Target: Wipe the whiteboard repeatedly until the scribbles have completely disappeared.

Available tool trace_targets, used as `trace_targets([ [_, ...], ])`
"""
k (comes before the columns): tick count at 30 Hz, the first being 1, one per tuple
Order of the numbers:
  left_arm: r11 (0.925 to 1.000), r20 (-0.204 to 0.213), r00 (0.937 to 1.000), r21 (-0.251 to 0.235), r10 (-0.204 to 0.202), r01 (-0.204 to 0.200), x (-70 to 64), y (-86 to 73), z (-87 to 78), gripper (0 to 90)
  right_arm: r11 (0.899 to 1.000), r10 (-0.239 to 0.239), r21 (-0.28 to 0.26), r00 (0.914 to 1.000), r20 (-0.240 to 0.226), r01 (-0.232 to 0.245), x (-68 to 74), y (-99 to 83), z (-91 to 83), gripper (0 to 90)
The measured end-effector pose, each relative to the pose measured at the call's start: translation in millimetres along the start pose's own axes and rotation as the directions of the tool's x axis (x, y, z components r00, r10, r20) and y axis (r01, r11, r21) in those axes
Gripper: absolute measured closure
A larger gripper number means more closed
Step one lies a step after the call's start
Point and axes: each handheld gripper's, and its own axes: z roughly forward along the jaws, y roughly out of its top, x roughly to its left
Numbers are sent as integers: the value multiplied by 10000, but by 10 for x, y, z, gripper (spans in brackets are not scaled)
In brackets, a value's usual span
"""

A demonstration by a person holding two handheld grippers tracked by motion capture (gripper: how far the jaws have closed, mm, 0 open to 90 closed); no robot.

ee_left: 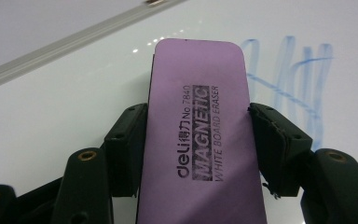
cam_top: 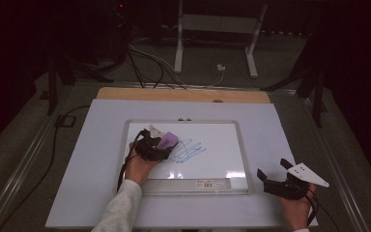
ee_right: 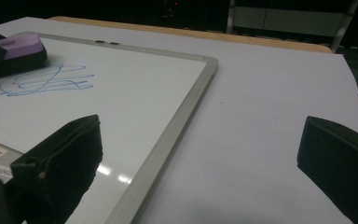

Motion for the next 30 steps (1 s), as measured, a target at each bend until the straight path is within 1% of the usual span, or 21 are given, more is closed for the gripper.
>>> trace_targets([
  [2,9997,-192,9996,69,-214,215,56,-19,7,417,10000,4,1,10000,-5,-4,1,0,1,5],
  [6,9988,-422,9987,385,-290,307,114,-57,55,417,10000,0,10,10000,-4,0,2,0,2,6],
  [8,9987,-367,9986,326,-389,401,114,-64,59,417,10000,-4,15,10000,-7,4,3,-1,3,6],
  [10,9987,-321,9990,388,-303,316,89,-59,57,418,10000,5,9,10000,-8,-5,4,-1,2,5],
  [12,9989,-201,9998,465,-49,58,38,-55,55,418,10000,-2,15,10000,-8,2,5,-1,6,5],
  [15,9982,-80,9995,523,294,-289,-79,-50,52,419,10000,-6,16,10000,-12,6,10,0,5,5],
  [17,9971,33,9986,544,529,-530,-167,-48,50,419,10000,-11,16,10000,-14,11,12,1,5,5],
  [20,9948,328,9961,565,825,-842,-290,-51,44,419,10000,-6,12,10000,-16,6,12,1,6,5],
  [23,9935,689,9927,504,988,-1023,-399,-66,38,419,10000,-5,17,10000,-20,5,14,1,7,6],
  [25,9929,1031,9893,479,1033,-1086,-460,-81,30,419,10000,-7,18,10000,-25,7,14,1,7,5],
  [27,9915,1253,9854,451,1155,-1219,-510,-93,21,420,10000,-6,19,10000,-24,6,13,1,7,5],
  [29,9897,1265,9836,471,1283,-1352,-529,-96,13,419,10000,4,20,10000,-25,-3,13,0,8,6],
  [30,9903,1308,9836,469,1238,-1309,-521,-96,16,420,10000,-2,25,10000,-24,2,14,0,7,5],
])
